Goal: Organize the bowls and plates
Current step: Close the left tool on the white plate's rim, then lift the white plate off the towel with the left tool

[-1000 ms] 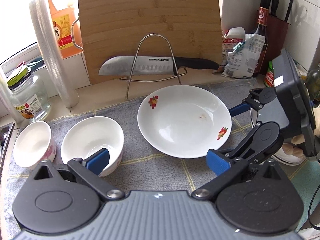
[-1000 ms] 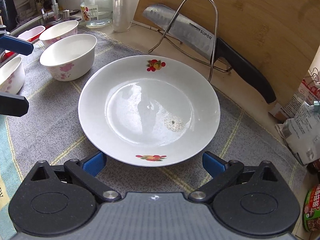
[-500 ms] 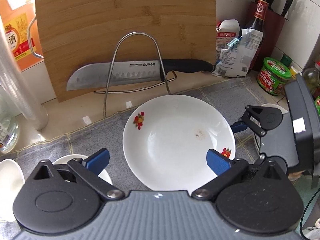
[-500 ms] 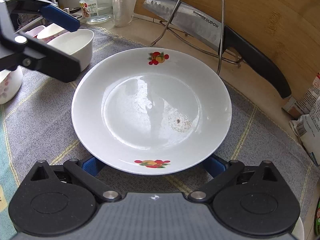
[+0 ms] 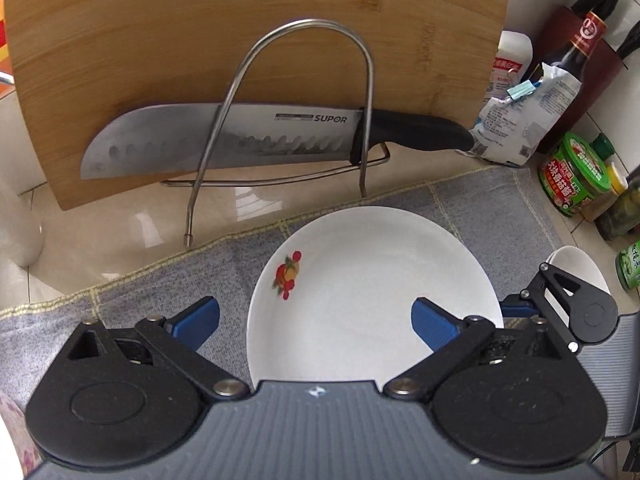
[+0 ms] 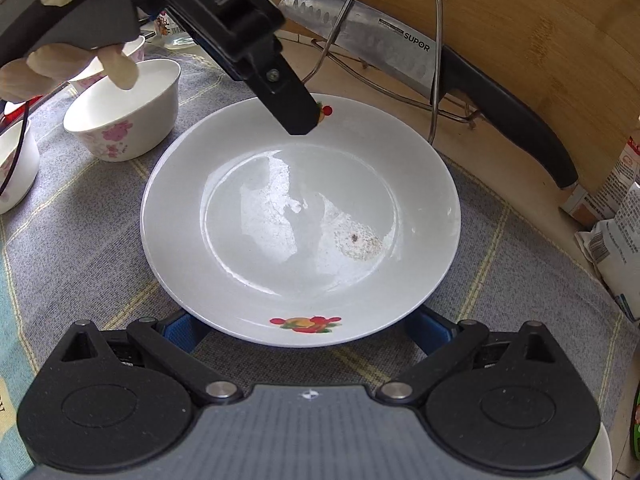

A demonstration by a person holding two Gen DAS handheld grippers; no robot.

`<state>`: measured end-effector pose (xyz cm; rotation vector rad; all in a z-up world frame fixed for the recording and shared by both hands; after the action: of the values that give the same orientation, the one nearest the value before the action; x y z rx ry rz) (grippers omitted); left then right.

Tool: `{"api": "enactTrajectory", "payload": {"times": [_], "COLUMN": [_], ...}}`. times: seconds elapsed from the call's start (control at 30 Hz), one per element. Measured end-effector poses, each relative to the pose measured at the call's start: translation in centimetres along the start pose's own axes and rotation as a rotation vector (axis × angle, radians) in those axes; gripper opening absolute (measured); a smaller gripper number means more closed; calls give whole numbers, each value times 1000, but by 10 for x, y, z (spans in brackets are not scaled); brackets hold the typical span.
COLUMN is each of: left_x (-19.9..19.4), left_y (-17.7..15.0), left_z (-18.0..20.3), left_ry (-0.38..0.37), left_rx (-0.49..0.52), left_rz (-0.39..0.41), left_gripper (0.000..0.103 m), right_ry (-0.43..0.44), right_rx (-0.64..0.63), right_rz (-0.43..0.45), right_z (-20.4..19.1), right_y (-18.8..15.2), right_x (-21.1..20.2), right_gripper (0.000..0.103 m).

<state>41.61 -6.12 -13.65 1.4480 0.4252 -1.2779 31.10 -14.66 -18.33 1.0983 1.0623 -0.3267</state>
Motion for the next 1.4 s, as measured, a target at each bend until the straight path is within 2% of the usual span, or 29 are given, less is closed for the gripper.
{"api": "enactTrajectory", "payload": {"times": [0.33,0.47,0.83,1.03,1.4], "left_x": [23,26,29,33,39], "left_y": [3,3,4,5,9], "left_z": [-3,-2,-2,1,7], "left_ry": [-52,-78,-102,-118,-125], "left_rx": [-3,8,77,103,147], "left_rz": [-60,-79,-145,-166,-177], "left_gripper": [100,91,86,81,81], "right_ry": [-5,-7,1,11,41], "right_rx": [3,4,-11,-26,-64], "right_rz": [8,22,31,26,21], "right_z": [-1,0,2,4,6], "right_y": [-3,-5,-6,-4,-2], "right_x": [-5,-5,-6,-7,-4], "right_gripper": [103,103,103,103,103]}}
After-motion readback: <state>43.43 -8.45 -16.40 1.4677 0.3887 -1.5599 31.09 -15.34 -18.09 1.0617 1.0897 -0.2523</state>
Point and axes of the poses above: each gripper's, at about its wrist camera, not at the fingertips, and x roughly the way its jaws point, z to its right, y to its top, the point moved 7 cm from there along x, roughly the way its jaws point, and after that the axes turned 3 degrees about z, right-handed, at the moved point
